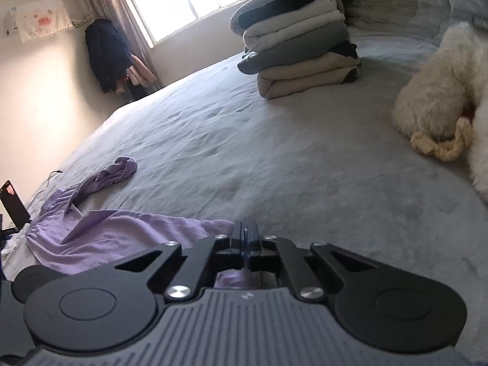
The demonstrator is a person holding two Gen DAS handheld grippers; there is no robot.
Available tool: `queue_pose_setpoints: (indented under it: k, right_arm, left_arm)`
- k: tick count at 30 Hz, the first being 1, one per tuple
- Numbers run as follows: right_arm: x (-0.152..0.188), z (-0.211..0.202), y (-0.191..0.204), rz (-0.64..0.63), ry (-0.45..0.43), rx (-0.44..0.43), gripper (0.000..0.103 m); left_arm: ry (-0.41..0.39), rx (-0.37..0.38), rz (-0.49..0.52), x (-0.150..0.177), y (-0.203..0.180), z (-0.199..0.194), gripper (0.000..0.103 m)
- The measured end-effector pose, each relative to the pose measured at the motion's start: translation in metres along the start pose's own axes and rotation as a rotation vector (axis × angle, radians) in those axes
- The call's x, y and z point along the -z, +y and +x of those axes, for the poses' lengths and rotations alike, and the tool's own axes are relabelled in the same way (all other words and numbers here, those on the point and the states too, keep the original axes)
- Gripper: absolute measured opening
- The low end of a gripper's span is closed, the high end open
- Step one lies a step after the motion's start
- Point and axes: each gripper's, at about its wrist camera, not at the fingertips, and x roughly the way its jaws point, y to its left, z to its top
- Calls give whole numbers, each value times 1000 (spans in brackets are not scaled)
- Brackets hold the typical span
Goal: Fold clothes
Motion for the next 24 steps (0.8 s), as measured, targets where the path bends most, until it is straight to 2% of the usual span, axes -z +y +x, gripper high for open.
queue_pose_setpoints:
  k: [3,6,8,11,17,19,20,23,24]
  right_arm:
    - [-3,-17,-1,12,-38,14,1]
    - [-3,-33,-4,17,-60,28,1]
    - [-1,-39,-6,23,-56,42,1]
    - [3,-41,-10,31,-44,56,1]
    - [4,-23,-9,40,-7,64,2]
    - [3,-20,-12,63,-5,62,8]
    - [2,-19,-14,81,-5,57,15]
    - [2,-17,-20,114,1,36,15]
    - [3,-16,-21,117,3,29,20]
  left_arm:
    - [-21,57,-18,-3,-8,-8,0]
    - [-36,96,7,-5,-18,-16,0]
    - [-36,95,16,-4,-22,-19,0]
    - [-34,50,37,2,-21,-23,2]
    - [-17,-60,104,8,-8,-18,18]
    - [-7,-71,96,6,-3,-15,28]
    - [-1,-72,92,6,-1,-12,29]
    - [23,-77,110,6,-1,1,29]
    - [26,-80,114,6,-2,5,29]
